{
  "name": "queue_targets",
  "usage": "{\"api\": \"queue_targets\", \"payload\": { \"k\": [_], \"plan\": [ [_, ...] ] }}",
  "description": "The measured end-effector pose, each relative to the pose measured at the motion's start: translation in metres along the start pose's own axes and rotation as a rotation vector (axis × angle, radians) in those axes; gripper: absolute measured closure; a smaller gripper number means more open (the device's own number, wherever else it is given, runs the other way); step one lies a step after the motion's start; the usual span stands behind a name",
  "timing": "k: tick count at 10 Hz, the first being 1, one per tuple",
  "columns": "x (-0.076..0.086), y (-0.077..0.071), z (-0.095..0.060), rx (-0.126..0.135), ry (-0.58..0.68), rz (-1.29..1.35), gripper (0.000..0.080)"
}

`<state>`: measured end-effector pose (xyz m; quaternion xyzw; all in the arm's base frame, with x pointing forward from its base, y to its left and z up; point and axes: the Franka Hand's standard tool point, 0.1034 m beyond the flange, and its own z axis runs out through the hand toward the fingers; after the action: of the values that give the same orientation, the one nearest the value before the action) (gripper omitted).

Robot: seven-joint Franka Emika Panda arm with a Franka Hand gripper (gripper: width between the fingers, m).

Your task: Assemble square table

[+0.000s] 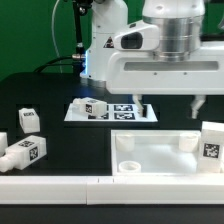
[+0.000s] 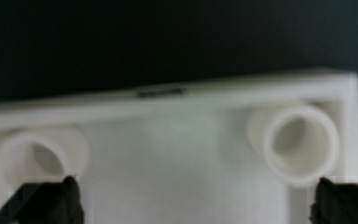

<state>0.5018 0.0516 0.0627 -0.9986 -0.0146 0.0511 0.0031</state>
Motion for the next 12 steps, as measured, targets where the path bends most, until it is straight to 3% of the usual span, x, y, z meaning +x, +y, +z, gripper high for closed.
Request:
{"api": "queue_targets", "payload": {
  "k": [2, 6, 9, 10, 12],
  "plan": [
    [0.0, 0.008, 0.003, 0.006, 0.041, -0.078, 0.015],
    [-0.005, 0.014, 0.006, -0.012, 0.03, -0.324, 0.015],
    [-0.074, 0.035, 0.014, -0.052, -0.111, -0.409, 0.015],
    [-0.077, 0.04, 0.011, -0.049, -0.111, -0.392, 0.015],
    [-0.08, 0.036, 0.015, -0.048, -0.2, -0.378, 0.015]
  ]
}}
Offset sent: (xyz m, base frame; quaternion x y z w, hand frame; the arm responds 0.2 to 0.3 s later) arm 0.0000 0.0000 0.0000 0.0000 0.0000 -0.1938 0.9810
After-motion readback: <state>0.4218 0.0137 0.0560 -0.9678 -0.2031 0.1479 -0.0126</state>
